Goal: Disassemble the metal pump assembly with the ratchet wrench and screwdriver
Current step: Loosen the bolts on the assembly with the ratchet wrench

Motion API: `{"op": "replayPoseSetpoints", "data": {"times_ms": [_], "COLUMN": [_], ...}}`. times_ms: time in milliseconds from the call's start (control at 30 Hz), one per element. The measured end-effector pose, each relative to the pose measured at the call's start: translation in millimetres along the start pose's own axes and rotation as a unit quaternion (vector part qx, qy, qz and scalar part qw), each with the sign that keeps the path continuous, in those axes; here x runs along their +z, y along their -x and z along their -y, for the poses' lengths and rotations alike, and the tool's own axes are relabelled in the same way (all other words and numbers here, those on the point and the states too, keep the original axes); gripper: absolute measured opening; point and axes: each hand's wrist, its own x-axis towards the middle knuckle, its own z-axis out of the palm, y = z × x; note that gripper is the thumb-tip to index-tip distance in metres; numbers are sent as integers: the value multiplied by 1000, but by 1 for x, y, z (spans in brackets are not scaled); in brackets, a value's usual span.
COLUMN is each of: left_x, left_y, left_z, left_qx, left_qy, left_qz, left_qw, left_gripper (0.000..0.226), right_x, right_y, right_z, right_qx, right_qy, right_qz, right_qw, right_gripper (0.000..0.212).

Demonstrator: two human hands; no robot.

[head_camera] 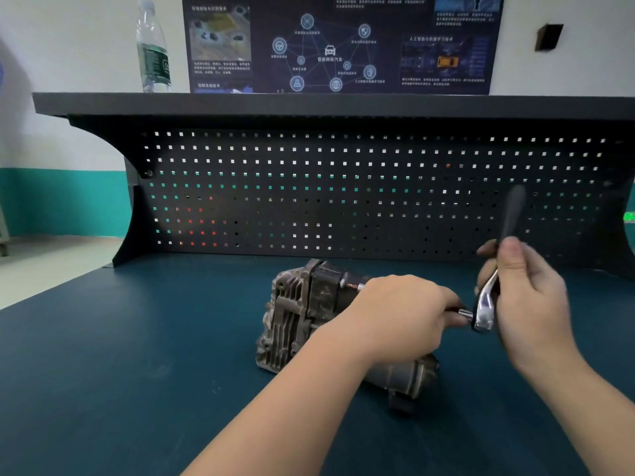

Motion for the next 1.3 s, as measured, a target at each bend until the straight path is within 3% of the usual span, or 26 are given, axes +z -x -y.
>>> {"op": "replayPoseSetpoints", "data": {"times_ms": [33, 100, 167, 233, 267, 300, 333, 400, 467, 500, 567, 633, 700, 733, 800, 900, 967, 1033, 1067, 1133, 1167, 1200, 1233, 1300], "left_x": [0, 3, 6, 11, 13, 14, 13, 11, 9, 8, 9, 12, 15, 15, 15, 8, 5, 7, 10, 15, 16, 16, 15, 13], "left_y": [0, 1, 1, 0, -1, -2, -2, -2, -2, -1, -1, 0, 0, 0, -1, 0, 1, 2, 2, 1, 0, 0, 0, 1], "left_z": [0, -2, -3, -1, 0, 1, 2, 0, -1, -1, -1, -1, 0, 0, 1, -2, -4, -5, -5, -4, -3, -2, -2, -2], "left_qx": [-2, 4, 11, 11, 12, 14, 16, 13, 7, 7, 16, 27, 26, 27, 28, 18, 5, 10, 14, 15, 17, 21, 23, 19], "left_qy": [-4, -42, -78, -83, -81, -77, -69, -54, -56, -62, -80, -89, -88, -88, -87, -55, -42, -65, -83, -96, -96, -95, -86, -56], "left_qz": [-4, -14, -24, -32, -33, -31, -30, -29, -31, -33, -35, -42, -57, -64, -61, -46, -49, -54, -50, -47, -50, -54, -62, -75], "left_qw": [1000, 999, 997, 996, 996, 996, 997, 998, 998, 997, 996, 995, 994, 994, 994, 997, 998, 996, 995, 994, 994, 994, 994, 995], "left_gripper": [24, 22, 20, 18, 19, 21, 23, 26, 26, 25, 21, 18, 15, 14, 17, 25, 22, 16, 13, 10, 10, 11, 12, 17], "right_x": [0, 3, 6, 9, 9, 9, 7, 3, 0, 1, 2, 5, 8, 9, 9, 6, 7, 7, 7, 8, 9, 10, 10, 6], "right_y": [1, 5, 7, 10, 10, 8, 5, 0, 0, 1, 3, 5, 11, 13, 11, 3, 2, 5, 6, 11, 13, 12, 10, 5], "right_z": [3, 1, -6, -16, -17, -19, -18, -14, -7, -5, -10, -16, -24, -27, -26, -13, -3, -7, -11, -22, -24, -26, -26, -22], "right_qx": [-47, -22, 169, 389, 436, 442, 402, 204, 1, -37, 16, 220, 426, 465, 437, 166, 38, 75, 156, 375, 442, 464, 448, 291], "right_qy": [35, 51, -18, -148, -173, -167, -143, -54, 41, 62, 69, 15, -119, -163, -179, -54, 12, 34, 17, -102, -157, -185, -193, -143], "right_qz": [6, -19, -52, -17, 4, 12, 5, -31, -16, -11, -31, -46, 6, 26, 15, -40, -32, -46, -51, -1, 26, 37, 27, -24], "right_qw": [998, 998, 984, 909, 883, 881, 904, 977, 999, 997, 997, 974, 897, 870, 881, 984, 999, 996, 986, 922, 883, 866, 872, 946], "right_gripper": [34, 35, 35, 33, 32, 31, 32, 34, 34, 34, 35, 36, 34, 32, 31, 35, 37, 37, 36, 34, 33, 33, 33, 33]}}
